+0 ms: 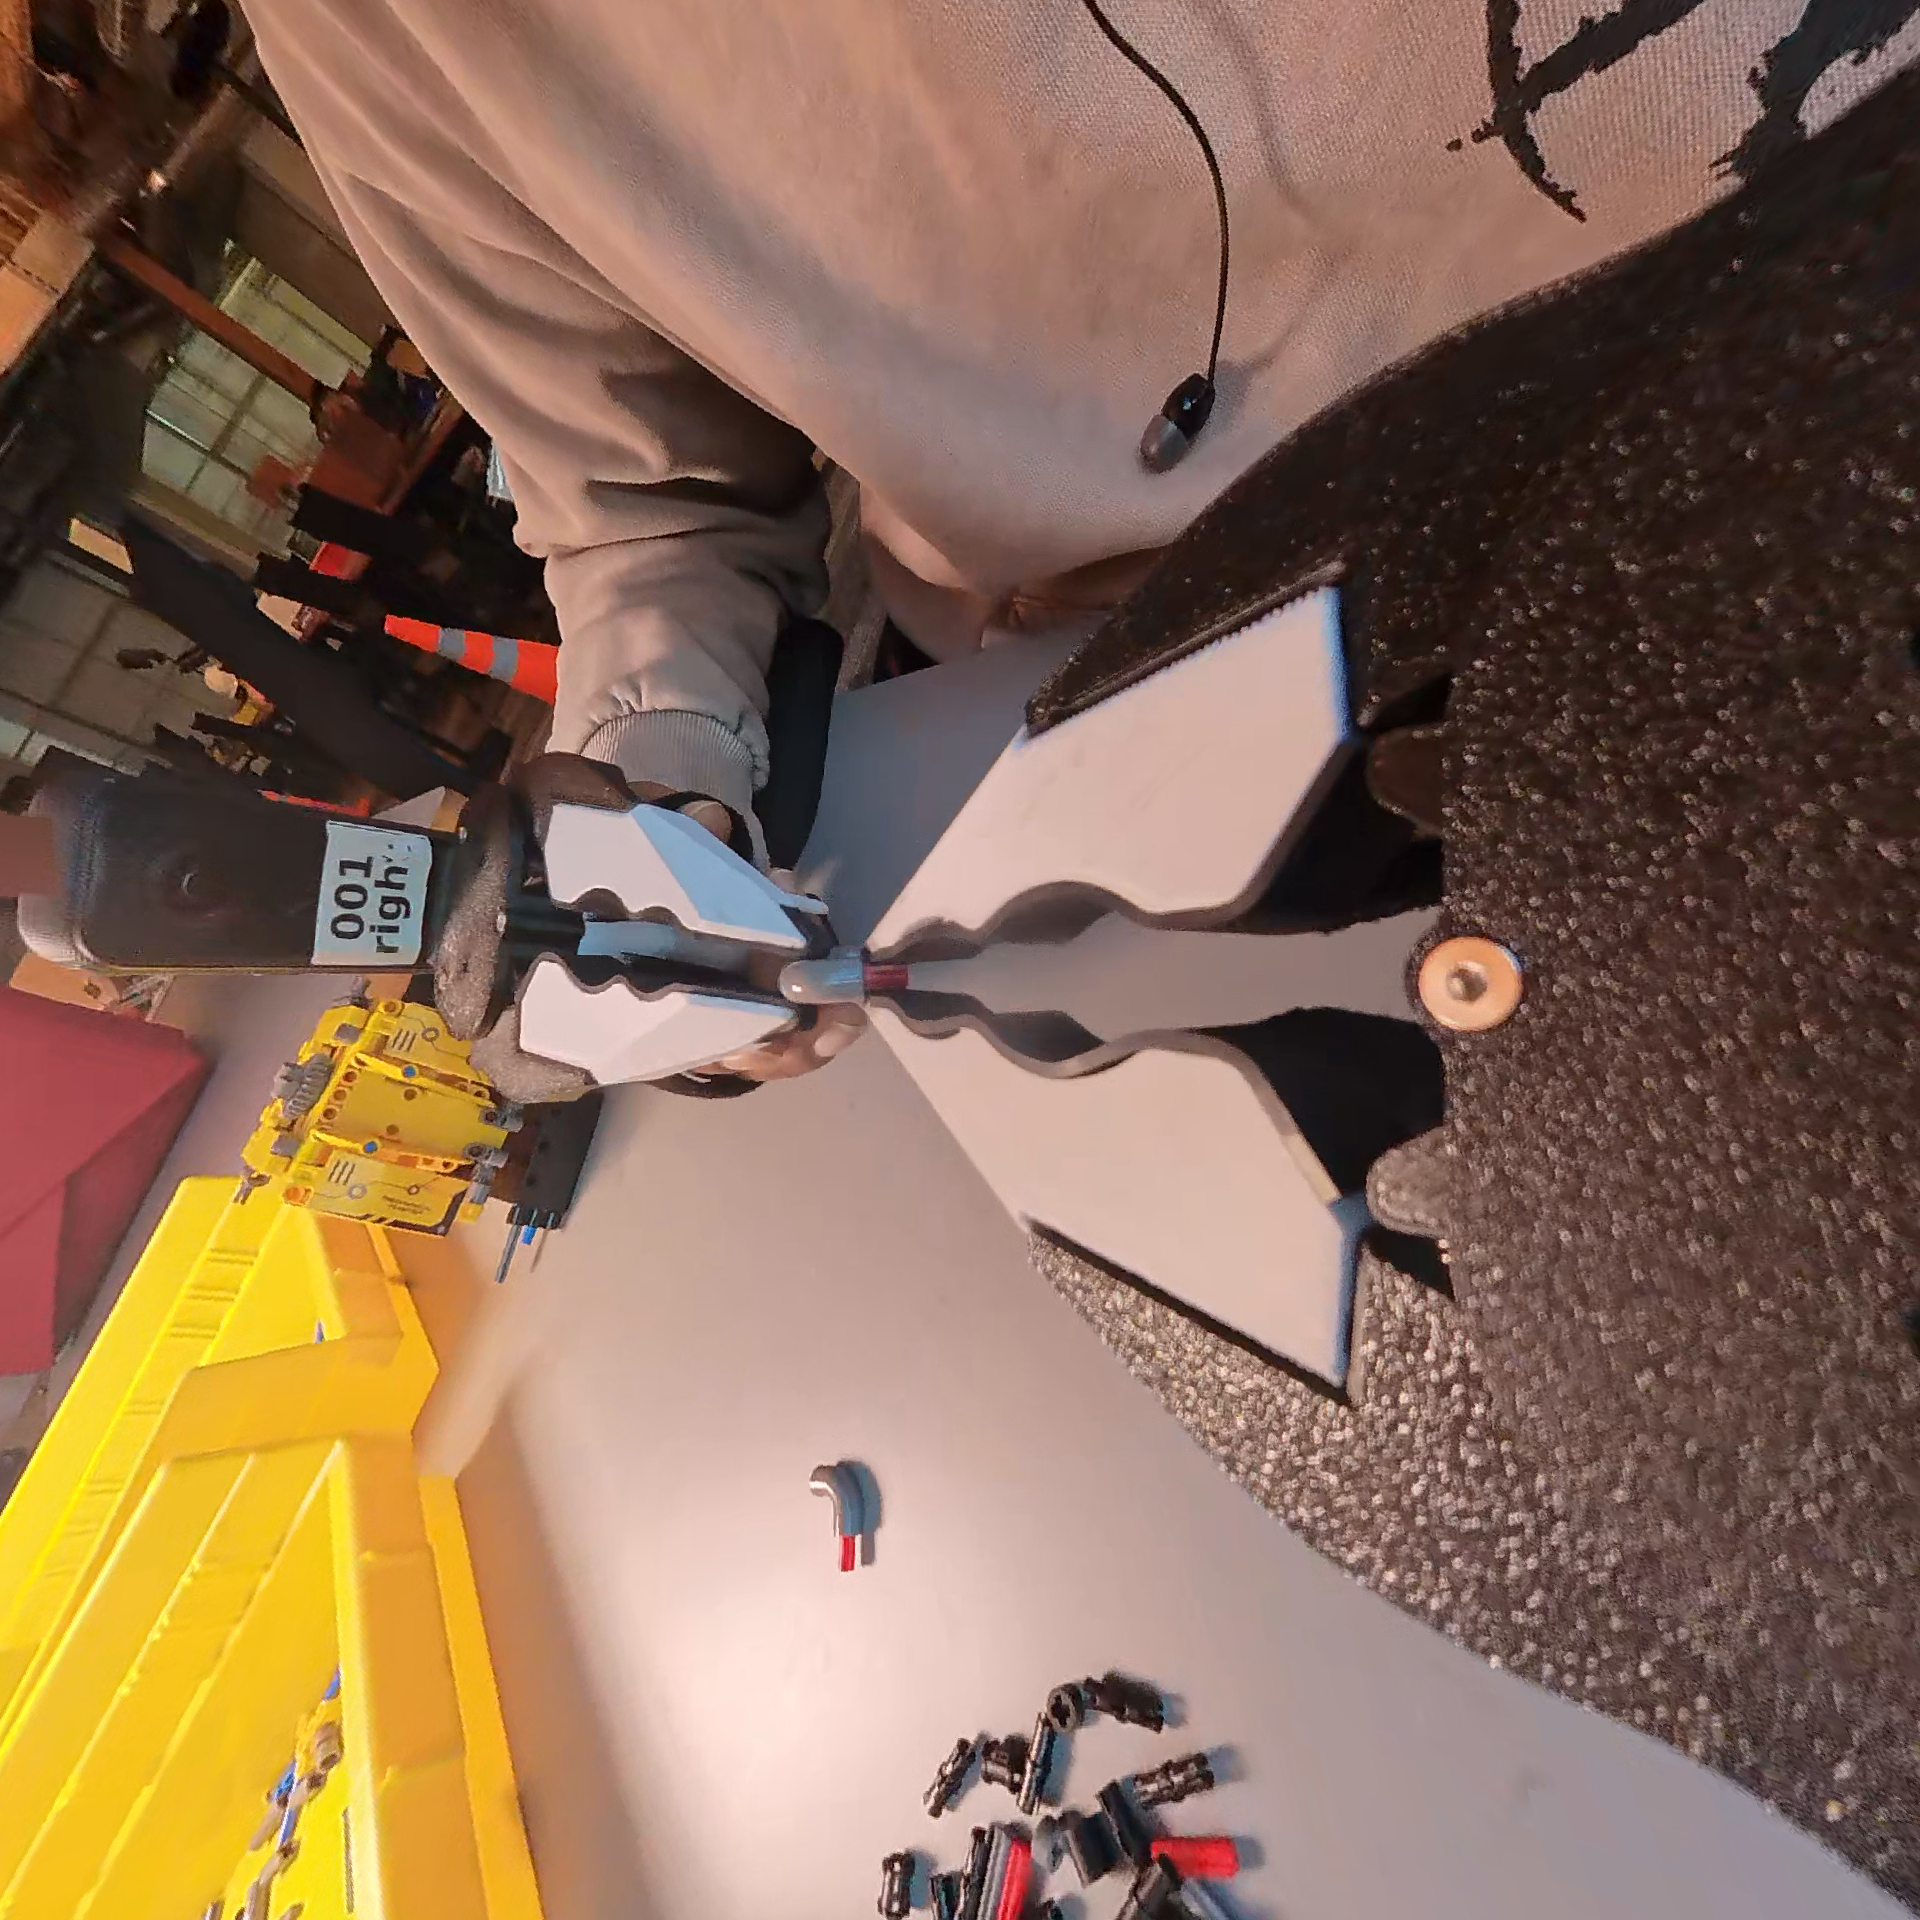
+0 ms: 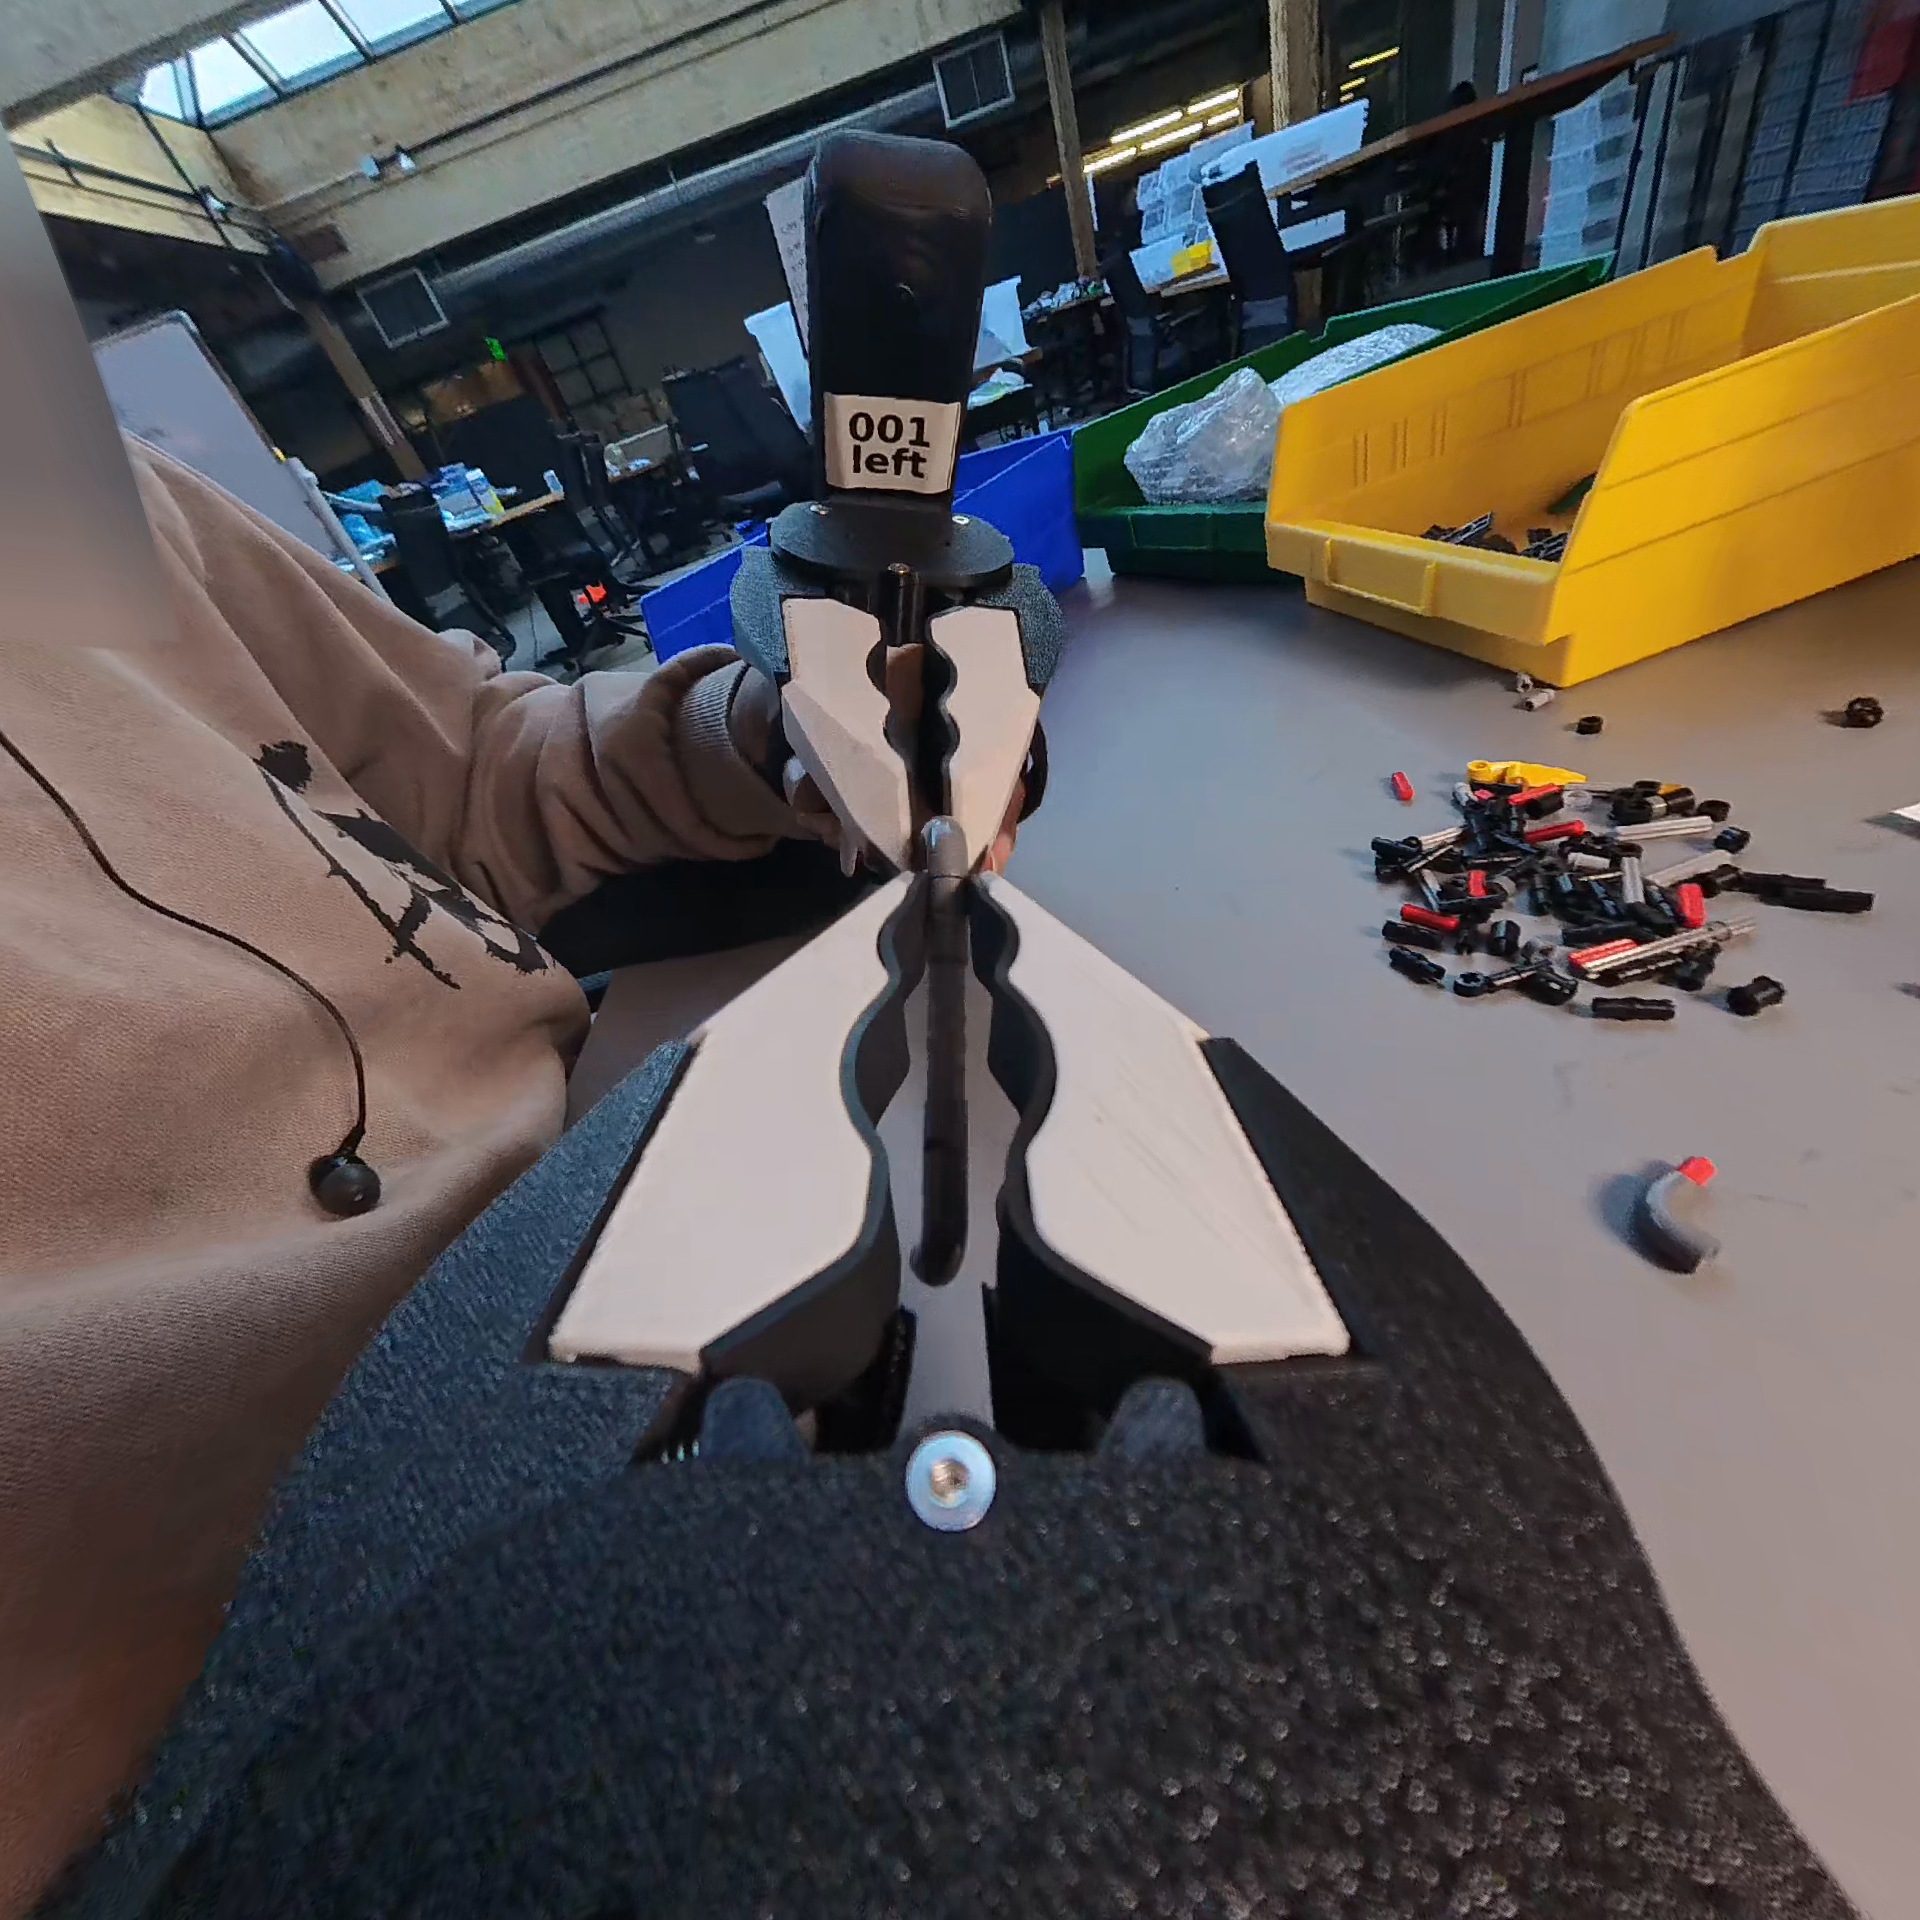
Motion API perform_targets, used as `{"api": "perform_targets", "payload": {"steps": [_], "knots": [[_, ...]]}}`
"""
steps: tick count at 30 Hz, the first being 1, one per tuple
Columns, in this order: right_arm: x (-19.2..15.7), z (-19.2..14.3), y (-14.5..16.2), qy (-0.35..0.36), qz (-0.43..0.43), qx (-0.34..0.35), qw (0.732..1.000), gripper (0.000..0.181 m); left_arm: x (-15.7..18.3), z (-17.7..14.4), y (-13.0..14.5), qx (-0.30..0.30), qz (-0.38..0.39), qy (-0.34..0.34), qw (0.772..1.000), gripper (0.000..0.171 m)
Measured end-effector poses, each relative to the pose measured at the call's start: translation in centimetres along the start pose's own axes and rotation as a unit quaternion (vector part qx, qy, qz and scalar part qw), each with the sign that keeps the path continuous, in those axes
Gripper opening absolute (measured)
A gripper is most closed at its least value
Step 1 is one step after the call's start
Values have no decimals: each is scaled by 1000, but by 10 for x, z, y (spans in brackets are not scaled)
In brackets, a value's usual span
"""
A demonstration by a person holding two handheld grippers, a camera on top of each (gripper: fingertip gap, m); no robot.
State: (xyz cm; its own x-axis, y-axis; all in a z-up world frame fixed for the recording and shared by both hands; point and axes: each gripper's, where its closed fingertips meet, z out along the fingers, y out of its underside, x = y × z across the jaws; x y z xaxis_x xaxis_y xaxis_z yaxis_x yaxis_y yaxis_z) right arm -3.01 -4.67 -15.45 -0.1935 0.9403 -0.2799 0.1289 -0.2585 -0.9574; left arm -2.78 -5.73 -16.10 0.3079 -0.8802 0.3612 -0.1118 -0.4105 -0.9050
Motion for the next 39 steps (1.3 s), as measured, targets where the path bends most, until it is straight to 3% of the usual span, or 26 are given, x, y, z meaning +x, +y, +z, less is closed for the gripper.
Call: {"api": "perform_targets", "payload": {"steps": [6,9,14,21,23,24,25,28,30,32,36,39], "knots": [[-4,1,6,-16,-7,-21,1000,6,2,1,8,-29,2,2,1000,4],[-12,7,16,-27,-51,-69,996,18,4,7,19,-61,13,1,998,4],[-13,8,24,-30,-50,-100,993,5,7,12,24,-74,23,-1,997,3],[-18,-1,-14,-47,-19,-3,999,5,14,1,-12,13,33,0,999,3],[15,-47,-52,0,31,104,994,3,-3,-40,-33,92,1,-28,995,3],[29,-67,-56,32,23,115,993,3,-11,-54,-32,101,-7,-42,994,3],[30,-68,-47,45,8,94,994,4,-17,-54,-23,82,-4,-59,995,3],[9,-33,-29,-4,7,57,998,4,-15,-26,-7,23,0,-43,999,3],[8,-25,-31,-13,-7,40,999,5,-29,-18,6,-32,20,-80,996,4],[17,-24,-25,4,-3,30,1000,5,-45,-13,23,-85,49,-129,987,4],[27,-22,-7,44,-10,-8,999,5,-53,-6,33,-111,64,-157,979,4],[39,-21,7,90,-26,-53,994,6,-81,-13,40,-148,79,-222,961,4]]}}
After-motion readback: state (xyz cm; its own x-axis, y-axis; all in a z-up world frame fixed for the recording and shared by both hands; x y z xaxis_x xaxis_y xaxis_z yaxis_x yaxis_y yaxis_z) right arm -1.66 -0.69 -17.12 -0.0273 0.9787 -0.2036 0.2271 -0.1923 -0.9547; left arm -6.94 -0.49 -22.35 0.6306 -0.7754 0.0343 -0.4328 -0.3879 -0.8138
